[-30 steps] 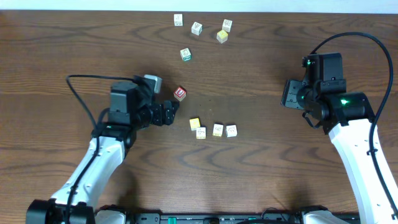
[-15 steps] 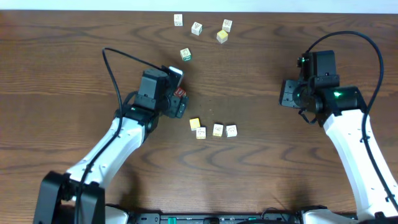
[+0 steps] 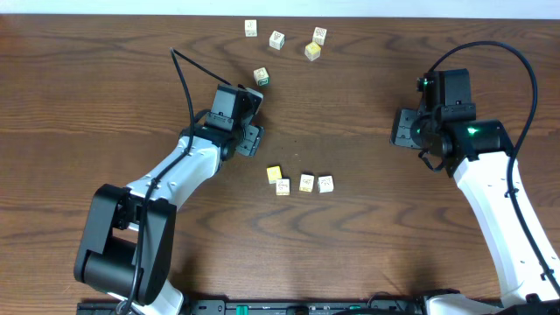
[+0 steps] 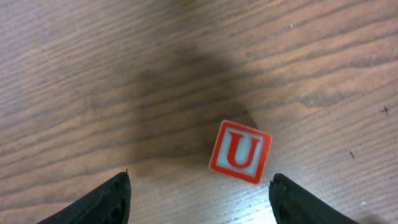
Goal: Lift 5 blocks
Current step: 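Move the left gripper over the red U block, then close the left gripper on the red U block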
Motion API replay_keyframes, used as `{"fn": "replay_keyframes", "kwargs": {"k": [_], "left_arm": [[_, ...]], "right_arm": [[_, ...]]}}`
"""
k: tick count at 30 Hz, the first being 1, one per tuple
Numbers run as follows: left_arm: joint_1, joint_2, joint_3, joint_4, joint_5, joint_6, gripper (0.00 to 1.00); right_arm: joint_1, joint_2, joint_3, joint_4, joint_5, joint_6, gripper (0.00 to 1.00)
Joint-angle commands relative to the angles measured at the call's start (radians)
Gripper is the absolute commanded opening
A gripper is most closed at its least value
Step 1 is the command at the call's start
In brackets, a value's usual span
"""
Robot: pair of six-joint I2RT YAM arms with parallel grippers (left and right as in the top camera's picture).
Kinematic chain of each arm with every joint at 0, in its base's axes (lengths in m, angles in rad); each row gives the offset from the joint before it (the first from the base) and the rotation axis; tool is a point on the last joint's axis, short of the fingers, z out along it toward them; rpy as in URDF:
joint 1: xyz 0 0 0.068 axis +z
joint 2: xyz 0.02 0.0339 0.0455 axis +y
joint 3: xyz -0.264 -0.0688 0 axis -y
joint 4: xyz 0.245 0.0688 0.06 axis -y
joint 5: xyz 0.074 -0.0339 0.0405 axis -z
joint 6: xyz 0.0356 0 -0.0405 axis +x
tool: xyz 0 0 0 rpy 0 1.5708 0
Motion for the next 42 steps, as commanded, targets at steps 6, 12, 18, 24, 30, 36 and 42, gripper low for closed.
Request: {"fn": "replay_keyframes", "kwargs": {"k": [6,12,18,24,30,36,42], "left_arm": [[0.0,-0.002,0.031,-0.043,0.092,0.018,0.72],[0.0,-0.002,0.031,-0.043,0.135,0.044,0.72],[0.0,0.01,0.031,-0.032,0.157,0.069,0.72],[0.0,0.054,0.031,0.024,0.156,0.069,0.72],[0.0,0.084,0.031,0.047,0.153,0.07,0.71],[0.0,0.101,0.031,0.051,0.153,0.069,0.49],[0.0,0.101,0.031,0.06,0.153,0.069,0.48]], "right_arm": [[-0.007,0.005,-0.006,0.008,0.002,-0.005,0.59],[-0.007,0.005,-0.009,0.007,0.002,-0.005,0.59],[-0.007,0.005,-0.009,0.009,0.002,-0.005,0.59],[-0.007,0.005,-0.009,0.009,0.002,-0.005,0.58],[-0.007,0.005,-0.009,0.016,0.002,-0.005,0.58],[-0.007,0.005,-0.009,0.023,0.002,-0.005,0.59],[-0.007,0.005,-0.009,0.026,0.002,-0.005,0.58]]}}
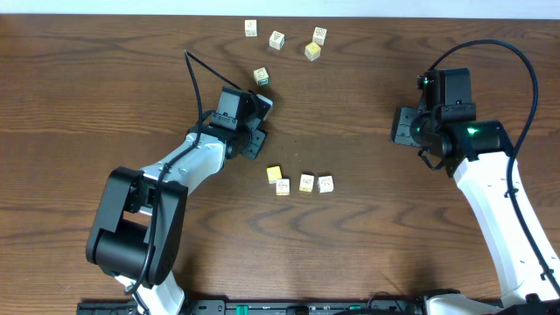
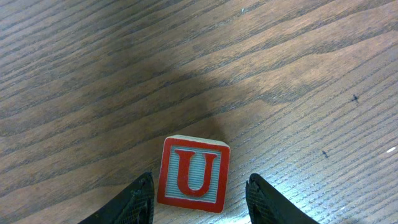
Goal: Lift 5 blocks
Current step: 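Close the left gripper on the red U block, then carry the U block down toward the block row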
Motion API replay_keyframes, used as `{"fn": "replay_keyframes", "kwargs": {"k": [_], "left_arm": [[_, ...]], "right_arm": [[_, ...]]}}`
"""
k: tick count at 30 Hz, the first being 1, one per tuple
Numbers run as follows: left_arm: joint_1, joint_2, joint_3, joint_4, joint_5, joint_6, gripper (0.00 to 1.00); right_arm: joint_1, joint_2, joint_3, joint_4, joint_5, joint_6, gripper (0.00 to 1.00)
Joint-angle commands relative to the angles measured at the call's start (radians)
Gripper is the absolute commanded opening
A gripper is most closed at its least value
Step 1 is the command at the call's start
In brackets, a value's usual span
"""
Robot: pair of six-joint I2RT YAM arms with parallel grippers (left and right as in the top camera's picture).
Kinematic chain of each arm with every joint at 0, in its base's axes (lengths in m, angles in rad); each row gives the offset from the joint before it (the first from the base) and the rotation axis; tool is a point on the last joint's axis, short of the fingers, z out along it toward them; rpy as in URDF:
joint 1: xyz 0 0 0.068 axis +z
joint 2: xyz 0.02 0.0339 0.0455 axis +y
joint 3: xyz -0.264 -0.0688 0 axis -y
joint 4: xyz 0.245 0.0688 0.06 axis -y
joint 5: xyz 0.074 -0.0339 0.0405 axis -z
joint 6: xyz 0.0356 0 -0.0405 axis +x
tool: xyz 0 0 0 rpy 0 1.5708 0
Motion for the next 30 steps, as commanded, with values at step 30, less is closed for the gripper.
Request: {"fn": "replay_keyframes", "kwargs": {"k": [30], "left_arm": [[-0.001,-0.206,0.024,-0.184,-0.067,-0.189,0.19]], "right_arm": [[-0.007,0.024,-0.007,0.002,0.002,-0.004,0.43]]}}
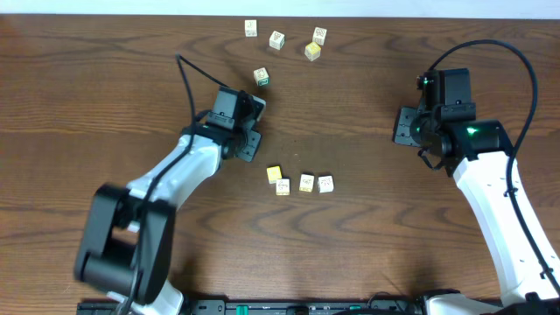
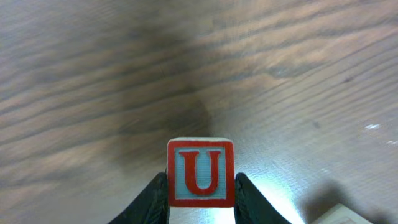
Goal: Lift 5 blocks
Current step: 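Carry the U block down toward the block row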
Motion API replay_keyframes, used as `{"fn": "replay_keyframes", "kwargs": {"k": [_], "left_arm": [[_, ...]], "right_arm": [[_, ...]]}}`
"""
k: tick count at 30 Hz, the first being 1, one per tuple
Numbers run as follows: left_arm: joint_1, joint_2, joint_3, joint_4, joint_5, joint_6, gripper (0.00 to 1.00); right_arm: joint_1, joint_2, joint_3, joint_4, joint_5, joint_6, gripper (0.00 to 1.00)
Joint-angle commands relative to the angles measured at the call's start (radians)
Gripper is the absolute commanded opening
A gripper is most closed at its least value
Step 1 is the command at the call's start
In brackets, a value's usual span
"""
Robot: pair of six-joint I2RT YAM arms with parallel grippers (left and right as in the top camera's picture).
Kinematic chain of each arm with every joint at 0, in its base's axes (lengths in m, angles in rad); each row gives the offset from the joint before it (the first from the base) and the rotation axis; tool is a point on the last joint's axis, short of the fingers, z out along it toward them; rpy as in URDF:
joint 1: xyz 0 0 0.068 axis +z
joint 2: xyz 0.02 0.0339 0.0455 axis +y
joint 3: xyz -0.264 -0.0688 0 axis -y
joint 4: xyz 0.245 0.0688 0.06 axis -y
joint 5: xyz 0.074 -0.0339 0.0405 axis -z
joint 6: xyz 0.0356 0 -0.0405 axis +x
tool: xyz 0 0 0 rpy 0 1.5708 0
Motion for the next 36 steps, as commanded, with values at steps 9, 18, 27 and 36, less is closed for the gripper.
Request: {"fn": "replay_keyframes", "kwargs": {"k": [9,18,27,36], "left_arm": [[-0.122,-0.313,-0.092,-0.121,-0.196,-0.241,0.09],[-0.214,-0.335,-0.307,0.009,-0.259,-0.443,0.08],[-0.214,-0.334,-0.356,0.075,-0.261,-0.465,0.08],[-0.214,-0.334,-0.356,0.082,-0.261,-0.465,0.08]], "right_arm": [[-0.006,0.027,-0.007,-0.014,-0.005,0.002,0.32],[-0.006,0.027,-0.007,-0.07,-0.029,0.002,0.24],[0.077,0.027,-0.071,-0.048,-0.084,0.021,0.23],[0.146,0.027,-0.277,0.172,-0.085,0.103,0.36]]}}
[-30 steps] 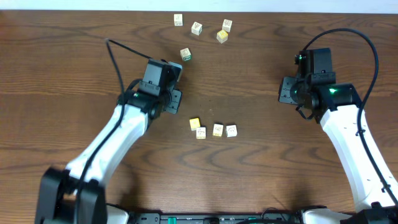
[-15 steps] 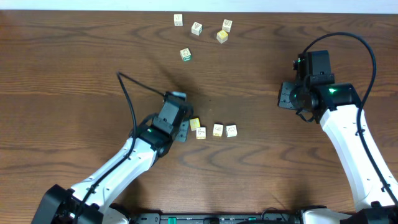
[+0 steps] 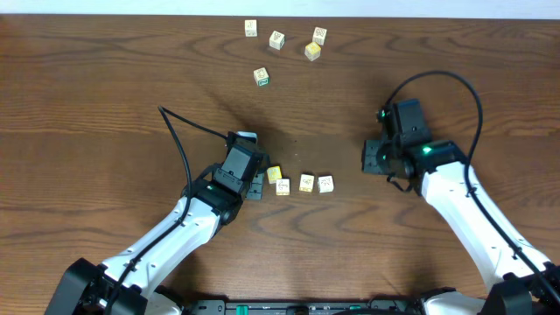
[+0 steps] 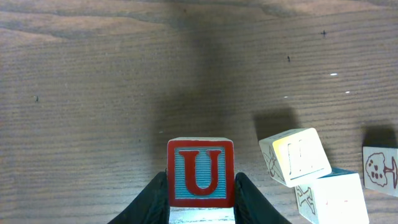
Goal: Lift 5 blocks
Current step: 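Carry the U block down toward the block row, then lower the U block beside the yellow M block at the row's left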
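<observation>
My left gripper [image 4: 200, 182] is shut on a block with a red letter U [image 4: 200, 172], held above the wood. In the overhead view this gripper [image 3: 255, 182] hangs just left of a short row of blocks: a yellow-topped one [image 3: 274, 173], then three pale ones [image 3: 283, 186], [image 3: 306, 182], [image 3: 325, 184]. The left wrist view shows the nearest of them, one tilted [image 4: 295, 155] against another [image 4: 329, 198]. The U block itself is hidden under the gripper in the overhead view. My right gripper [image 3: 374, 157] is right of the row; its jaws do not show.
Several more blocks lie along the table's far edge [image 3: 251, 28], [image 3: 276, 39], [image 3: 319, 35], [image 3: 311, 51], and a single one sits nearer [image 3: 261, 77]. A black cable [image 3: 188, 131] loops off the left arm. The brown wooden table [image 3: 105, 105] spans the view.
The left gripper, still shut on the U block, has moved from beside the single far block down to the left end of the row. The right arm has moved left and nearer, toward the row.
The left gripper stood open over the U block lying flat near the far single block. It was then lower with its fingers either side of the block, then shut on it. Now it holds the block beside the row of blocks in the middle.
</observation>
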Motion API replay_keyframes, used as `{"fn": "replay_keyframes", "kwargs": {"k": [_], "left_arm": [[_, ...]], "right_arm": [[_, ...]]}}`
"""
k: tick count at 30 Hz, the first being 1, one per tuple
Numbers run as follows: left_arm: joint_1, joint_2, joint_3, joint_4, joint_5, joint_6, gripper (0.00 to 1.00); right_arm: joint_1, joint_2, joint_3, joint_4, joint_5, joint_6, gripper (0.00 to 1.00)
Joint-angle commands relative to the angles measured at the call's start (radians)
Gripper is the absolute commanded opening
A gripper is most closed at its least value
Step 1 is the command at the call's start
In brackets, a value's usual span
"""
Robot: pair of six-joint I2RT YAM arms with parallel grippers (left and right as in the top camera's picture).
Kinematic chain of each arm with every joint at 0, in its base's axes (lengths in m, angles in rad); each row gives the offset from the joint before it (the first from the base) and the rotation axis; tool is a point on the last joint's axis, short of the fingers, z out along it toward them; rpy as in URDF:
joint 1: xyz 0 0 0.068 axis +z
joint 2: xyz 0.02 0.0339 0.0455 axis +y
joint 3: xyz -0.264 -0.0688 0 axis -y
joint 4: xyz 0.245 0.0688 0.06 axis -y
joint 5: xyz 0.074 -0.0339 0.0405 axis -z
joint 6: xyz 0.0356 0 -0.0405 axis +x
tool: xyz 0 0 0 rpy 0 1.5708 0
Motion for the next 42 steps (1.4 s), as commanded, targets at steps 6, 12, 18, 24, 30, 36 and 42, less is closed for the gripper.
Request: {"fn": "replay_keyframes", "kwargs": {"k": [6,12,18,24,30,36,42], "left_arm": [[-0.003,0.018,-0.003,0.001,-0.012,-0.016,0.08],[-0.003,0.077,-0.003,0.013,-0.009,-0.016,0.08],[-0.002,0.144,-0.003,0.051,0.007,-0.016,0.08],[-0.003,0.15,-0.003,0.106,0.087,-0.016,0.08],[-0.003,0.15,-0.003,0.108,0.101,-0.029,0.08],[-0.003,0.15,-0.003,0.075,0.102,-0.122,0.08],[-0.003,0.15,-0.003,0.075,0.163,-0.126,0.12]], "right_arm": [[0.007,0.001,-0.03,0.039,0.002,0.042,0.4],[0.007,0.001,-0.03,0.063,0.002,0.042,0.42],[0.008,0.001,-0.03,0.044,0.001,0.043,0.41],[0.008,0.001,-0.03,0.038,0.001,0.043,0.41],[0.008,0.001,-0.03,0.037,0.001,0.043,0.41],[0.008,0.001,-0.03,0.037,0.001,0.043,0.42],[0.008,0.001,-0.03,0.037,0.001,0.043,0.43]]}}
